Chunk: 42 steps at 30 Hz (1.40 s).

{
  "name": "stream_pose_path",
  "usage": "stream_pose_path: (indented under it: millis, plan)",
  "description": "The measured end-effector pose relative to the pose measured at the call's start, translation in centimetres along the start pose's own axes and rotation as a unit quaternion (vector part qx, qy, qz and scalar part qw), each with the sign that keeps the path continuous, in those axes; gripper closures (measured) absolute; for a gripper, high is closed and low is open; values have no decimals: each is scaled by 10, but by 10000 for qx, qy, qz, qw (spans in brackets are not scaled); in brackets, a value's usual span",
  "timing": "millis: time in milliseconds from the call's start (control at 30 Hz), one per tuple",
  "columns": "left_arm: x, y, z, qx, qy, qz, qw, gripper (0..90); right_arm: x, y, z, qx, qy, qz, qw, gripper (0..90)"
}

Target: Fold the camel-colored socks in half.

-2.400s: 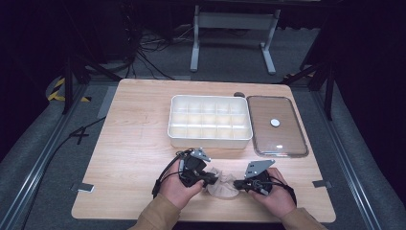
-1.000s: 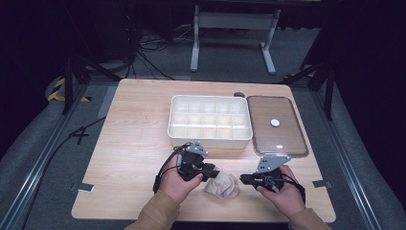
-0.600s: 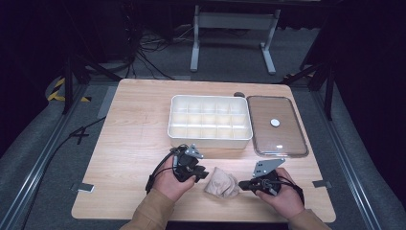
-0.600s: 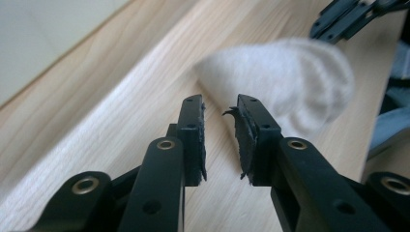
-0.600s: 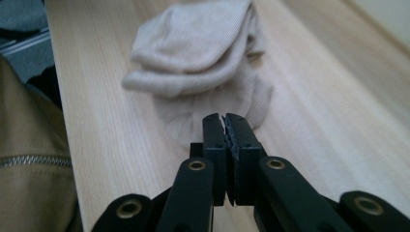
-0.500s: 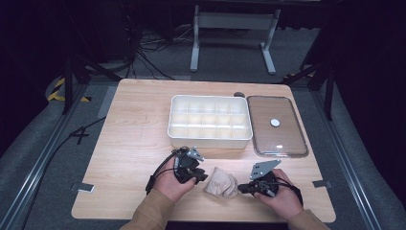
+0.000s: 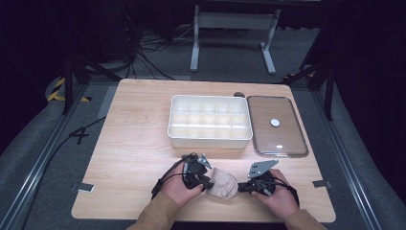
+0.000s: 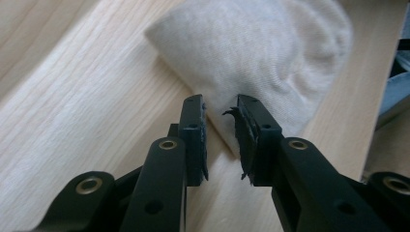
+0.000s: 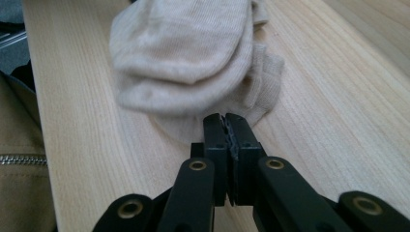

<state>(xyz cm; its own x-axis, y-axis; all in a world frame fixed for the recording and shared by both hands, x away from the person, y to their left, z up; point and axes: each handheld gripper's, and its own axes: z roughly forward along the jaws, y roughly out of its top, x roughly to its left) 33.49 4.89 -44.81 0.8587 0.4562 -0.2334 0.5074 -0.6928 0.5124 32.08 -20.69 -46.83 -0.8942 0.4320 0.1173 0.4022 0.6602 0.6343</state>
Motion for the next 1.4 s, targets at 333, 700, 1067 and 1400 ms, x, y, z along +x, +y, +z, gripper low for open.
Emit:
stream_pose_path:
  millis: [333,700,1067,1400]
  plan:
    - [-5,1,1,65,-27,38,10000,724,2,7,-18,-249,-232,-76,9994,881]
    - [-12,-1,-2,-14,-189,52,9998,723,25,26,-20,-733,-82,-304,9968,862]
    - [-5,-6,-14,-180,-139,-64,9997,715,23,22,-7,-399,-106,-340,9986,804]
    - [-3,-7,-16,-258,-127,-126,9995,717,13,13,-1,-171,-172,-417,9988,793]
